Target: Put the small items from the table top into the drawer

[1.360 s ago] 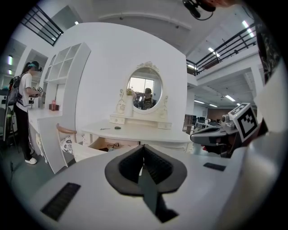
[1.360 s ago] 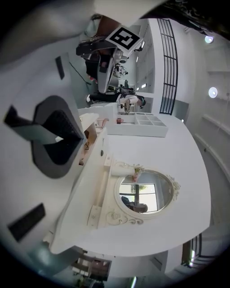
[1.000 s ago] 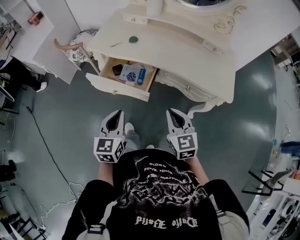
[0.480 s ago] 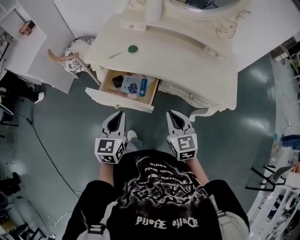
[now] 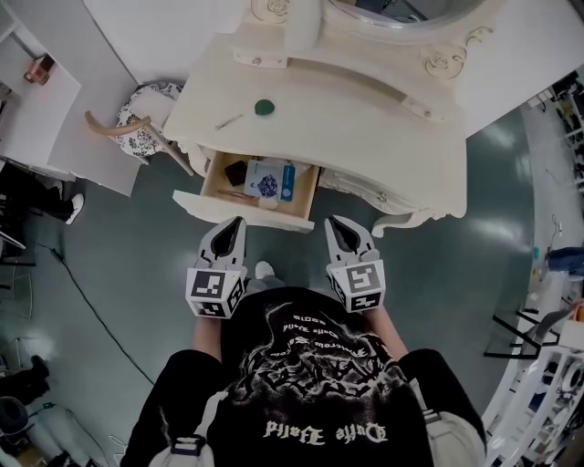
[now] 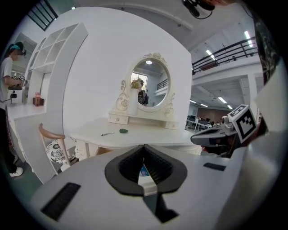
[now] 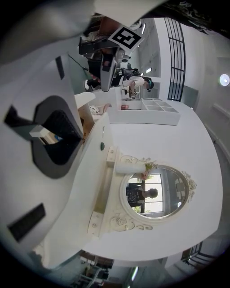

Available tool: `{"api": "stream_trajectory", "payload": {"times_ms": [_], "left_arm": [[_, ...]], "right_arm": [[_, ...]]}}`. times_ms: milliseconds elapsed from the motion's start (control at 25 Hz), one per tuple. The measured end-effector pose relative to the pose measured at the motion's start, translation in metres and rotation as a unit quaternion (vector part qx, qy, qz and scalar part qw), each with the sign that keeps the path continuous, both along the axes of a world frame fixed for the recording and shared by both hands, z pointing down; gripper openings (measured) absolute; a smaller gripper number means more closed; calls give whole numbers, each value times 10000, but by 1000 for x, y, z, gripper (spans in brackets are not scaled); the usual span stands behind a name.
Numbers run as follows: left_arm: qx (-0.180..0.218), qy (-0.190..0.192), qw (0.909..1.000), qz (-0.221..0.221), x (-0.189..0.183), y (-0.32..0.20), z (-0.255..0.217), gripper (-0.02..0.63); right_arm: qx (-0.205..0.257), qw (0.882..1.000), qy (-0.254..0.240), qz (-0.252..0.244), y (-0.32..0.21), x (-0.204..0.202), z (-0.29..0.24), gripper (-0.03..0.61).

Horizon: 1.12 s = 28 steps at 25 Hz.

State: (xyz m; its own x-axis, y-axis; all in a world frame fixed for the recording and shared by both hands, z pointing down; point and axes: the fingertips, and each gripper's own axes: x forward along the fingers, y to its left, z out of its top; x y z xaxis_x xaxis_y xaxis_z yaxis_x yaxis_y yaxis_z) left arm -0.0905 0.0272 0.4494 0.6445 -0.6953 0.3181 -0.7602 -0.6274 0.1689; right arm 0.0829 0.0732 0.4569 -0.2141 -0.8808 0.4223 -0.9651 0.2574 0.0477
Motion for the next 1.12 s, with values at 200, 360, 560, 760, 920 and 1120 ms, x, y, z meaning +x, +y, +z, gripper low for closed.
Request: {"api": "stream_trajectory", "payload": {"times_ms": [200, 360, 560, 760, 920, 1120], "left_arm": [[63, 7, 9998, 168, -11, -22, -3, 15], [76, -27, 9996, 279, -19, -31, -1, 15], [59, -44, 9992, 383, -25, -36, 1, 15], [30, -41, 9992, 387, -31, -37, 2, 15], [9, -50, 9994, 340, -36, -39, 2, 15], [0, -30, 9996, 289, -34, -43, 3, 15]], "right_arm": [[-28, 9999, 2, 140, -15, -13, 4, 9], [-44, 9998, 2, 212, -22, -24, 7, 9], [-70, 9994, -77, 330, -27, -30, 9, 9], [-78, 9994, -96, 320, -32, -39, 10, 9], [-64, 9995, -117, 285, -34, -44, 8, 9], [-61, 9995, -145, 276, -39, -40, 8, 9]]}}
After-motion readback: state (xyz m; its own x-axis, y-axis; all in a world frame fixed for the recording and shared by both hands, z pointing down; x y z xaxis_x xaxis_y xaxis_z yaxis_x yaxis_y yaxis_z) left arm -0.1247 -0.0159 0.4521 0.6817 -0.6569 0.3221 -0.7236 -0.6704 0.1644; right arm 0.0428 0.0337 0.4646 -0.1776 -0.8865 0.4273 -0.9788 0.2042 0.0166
